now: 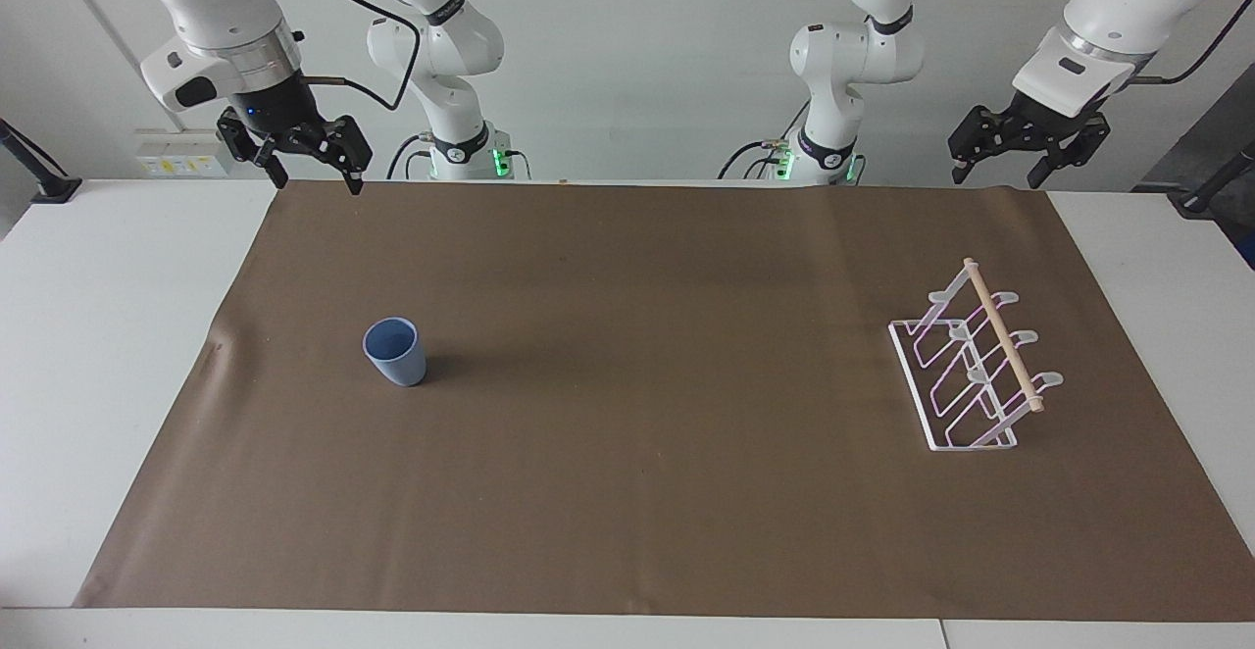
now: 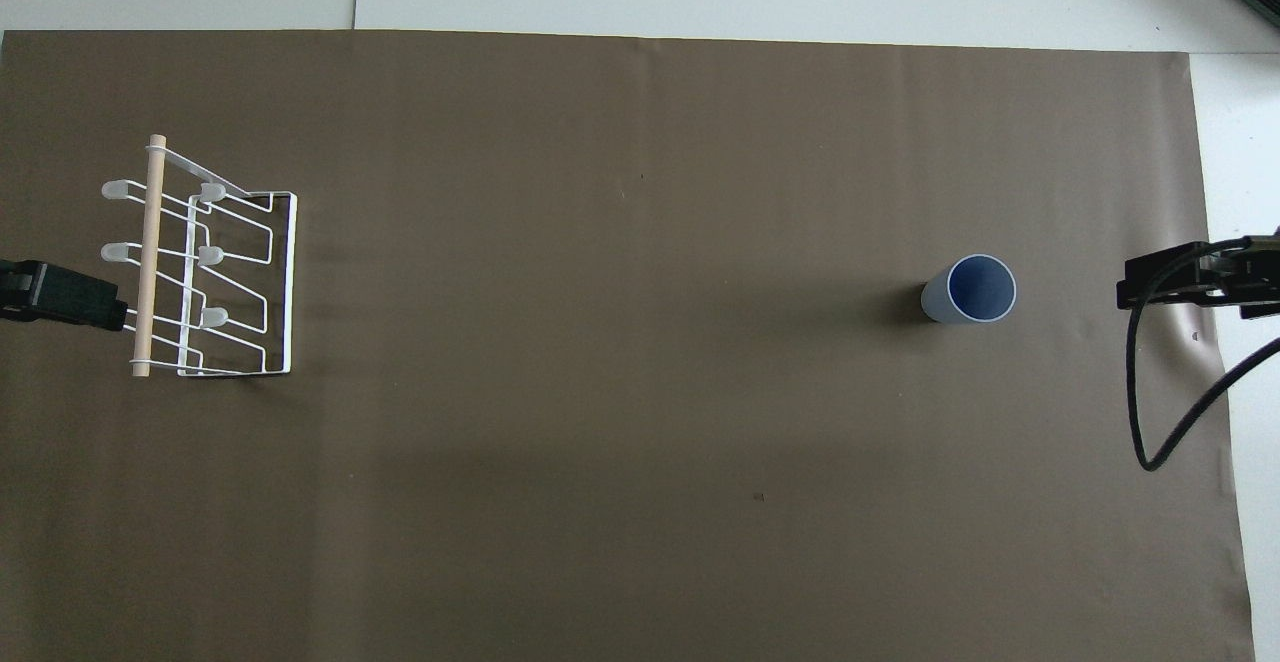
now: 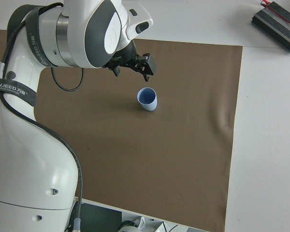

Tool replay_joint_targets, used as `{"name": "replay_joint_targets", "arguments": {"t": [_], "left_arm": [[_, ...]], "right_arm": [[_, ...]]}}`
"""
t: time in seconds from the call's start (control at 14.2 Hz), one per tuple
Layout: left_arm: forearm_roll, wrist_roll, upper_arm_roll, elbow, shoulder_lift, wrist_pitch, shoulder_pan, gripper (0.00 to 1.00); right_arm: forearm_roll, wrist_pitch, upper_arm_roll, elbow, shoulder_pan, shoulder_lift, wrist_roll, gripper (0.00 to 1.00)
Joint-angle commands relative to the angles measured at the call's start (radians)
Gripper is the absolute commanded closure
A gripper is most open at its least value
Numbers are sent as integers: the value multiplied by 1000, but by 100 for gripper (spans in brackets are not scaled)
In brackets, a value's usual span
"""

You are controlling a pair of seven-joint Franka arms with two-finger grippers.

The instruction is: Hang cup on cup holder

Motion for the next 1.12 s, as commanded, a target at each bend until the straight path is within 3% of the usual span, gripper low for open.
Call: {"name": "replay_joint_targets", "arguments": {"t": [0.0, 1.05], "left_arm": [[16, -16, 10, -32, -26, 12, -19, 0], [16, -15, 12, -34, -26, 14, -3, 0]], "right_arm": [[-11, 4, 6, 4, -5, -1, -13, 0], [-10, 20, 8, -7, -7, -7, -14, 0]]}}
